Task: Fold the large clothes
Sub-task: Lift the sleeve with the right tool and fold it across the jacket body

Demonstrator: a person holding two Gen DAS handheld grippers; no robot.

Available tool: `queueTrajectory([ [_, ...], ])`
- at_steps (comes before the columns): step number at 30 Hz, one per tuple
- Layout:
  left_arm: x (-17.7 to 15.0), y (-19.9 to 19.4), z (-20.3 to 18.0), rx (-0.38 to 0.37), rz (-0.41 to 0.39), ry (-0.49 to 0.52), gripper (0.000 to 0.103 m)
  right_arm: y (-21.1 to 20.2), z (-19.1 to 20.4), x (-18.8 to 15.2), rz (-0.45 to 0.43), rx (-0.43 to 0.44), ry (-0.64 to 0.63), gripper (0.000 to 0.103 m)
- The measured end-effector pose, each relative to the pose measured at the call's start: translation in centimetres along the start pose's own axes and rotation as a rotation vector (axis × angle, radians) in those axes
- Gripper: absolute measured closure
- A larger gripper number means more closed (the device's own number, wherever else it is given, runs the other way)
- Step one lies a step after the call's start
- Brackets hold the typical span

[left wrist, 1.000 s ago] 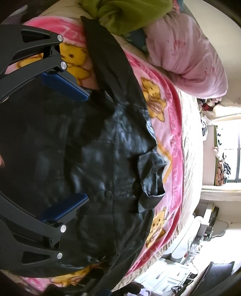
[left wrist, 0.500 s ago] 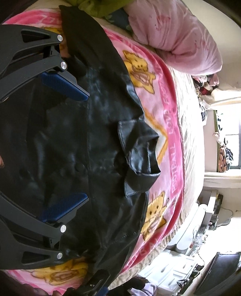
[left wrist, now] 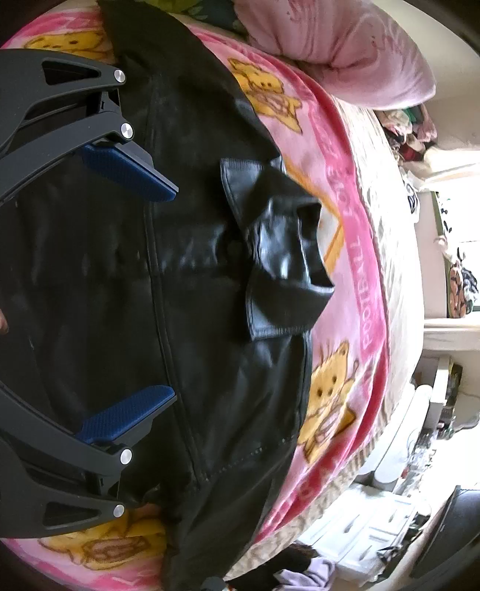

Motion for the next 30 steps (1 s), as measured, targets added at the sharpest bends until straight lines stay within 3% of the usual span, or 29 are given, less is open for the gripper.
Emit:
queueTrajectory([
  [8, 1.4, 1.5, -3.9, -0.031, 0.012, 0.044, 0.004, 0.9, -6.9, 2.6, -0.012, -0.069, 0.196, 0.008],
  [18, 2.8, 3.1, -7.8, -0.092, 0.015, 0.071, 0.004, 1.3, -15.4, 5.4, -0.091, -0.254, 0.378, 0.008],
  [21, 3.4, 3.3, -8.9, -0.117, -0.008, 0.081, 0.004, 2.1, -17.7, 5.7, -0.066, -0.232, 0.470, 0.008],
  [25, 4.0, 4.3, -9.9, -0.087, 0.007, 0.113, 0.004, 2.7, -20.1, 5.9, -0.069, -0.289, 0.528, 0.008],
  [28, 4.7, 5.0, -11.2, -0.095, 0.006, 0.142, 0.005, 3.5, -21.3, 6.0, -0.046, -0.260, 0.592, 0.008],
  [30, 4.9, 5.3, -12.0, -0.101, 0.010, 0.157, 0.013, 3.8, -21.8, 6.1, -0.045, -0.259, 0.610, 0.008],
])
Point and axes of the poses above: each gripper's, at about its wrist camera, not at the fingertips, and y roughly the way its jaws point, z to its left, x to its top, the point moved 7 cm from there along y, roughly the way its jaws point, and after that the axes turned 13 degrees about y, right-handed, at the moved point
